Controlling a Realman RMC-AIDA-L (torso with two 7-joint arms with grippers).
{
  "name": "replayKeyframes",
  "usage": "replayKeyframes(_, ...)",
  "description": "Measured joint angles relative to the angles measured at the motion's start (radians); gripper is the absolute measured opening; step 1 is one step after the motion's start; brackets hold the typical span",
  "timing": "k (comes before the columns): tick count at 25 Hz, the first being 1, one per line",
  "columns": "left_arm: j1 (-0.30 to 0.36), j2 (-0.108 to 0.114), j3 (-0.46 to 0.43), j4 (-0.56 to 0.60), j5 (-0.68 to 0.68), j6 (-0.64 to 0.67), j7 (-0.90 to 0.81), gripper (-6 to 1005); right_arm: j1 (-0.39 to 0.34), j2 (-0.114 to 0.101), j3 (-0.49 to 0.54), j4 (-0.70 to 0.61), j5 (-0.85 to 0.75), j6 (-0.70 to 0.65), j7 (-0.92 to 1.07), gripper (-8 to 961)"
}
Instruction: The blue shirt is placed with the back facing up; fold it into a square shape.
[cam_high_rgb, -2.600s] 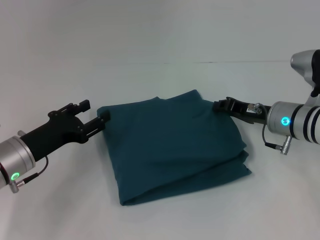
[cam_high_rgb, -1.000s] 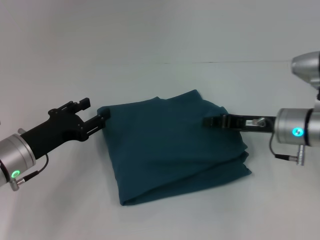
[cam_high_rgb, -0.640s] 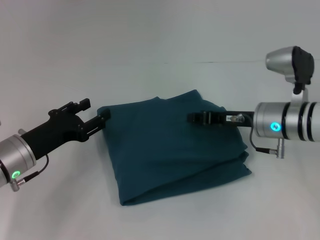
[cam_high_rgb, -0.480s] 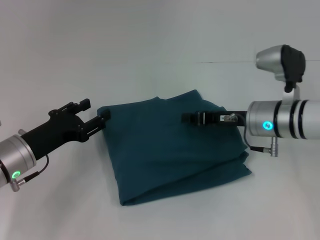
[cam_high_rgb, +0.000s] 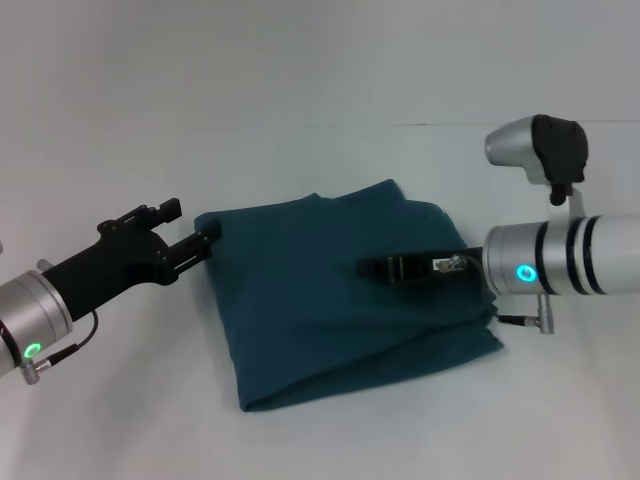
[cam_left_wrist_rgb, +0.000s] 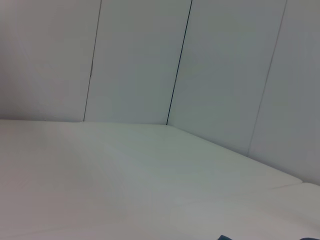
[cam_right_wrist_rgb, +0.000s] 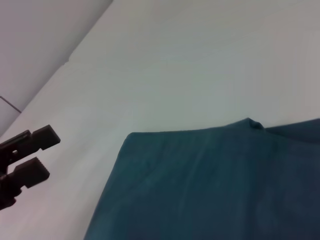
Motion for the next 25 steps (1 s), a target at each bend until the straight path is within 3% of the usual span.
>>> replayKeyframes(9,-0.001,0.000,0.000,-0.001,0.000,0.000,-0.001,689,-0.081,-0.011,0.011,-0.072,0.001,-0.047,0.002,35)
replayKeyframes(19,-0.003,0.000,0.009,-0.005,0.000,0.008,-0.007,689,-0.121,-0.016,0.112,-0.134,0.006,-0.133,-0.010,35)
replayKeyframes(25,-0.011,-0.004,0.060,-0.022,0.001,0.030,0.003,689,-0.128,-0.021,0.157,-0.179,0.008,-0.177,-0.011,35)
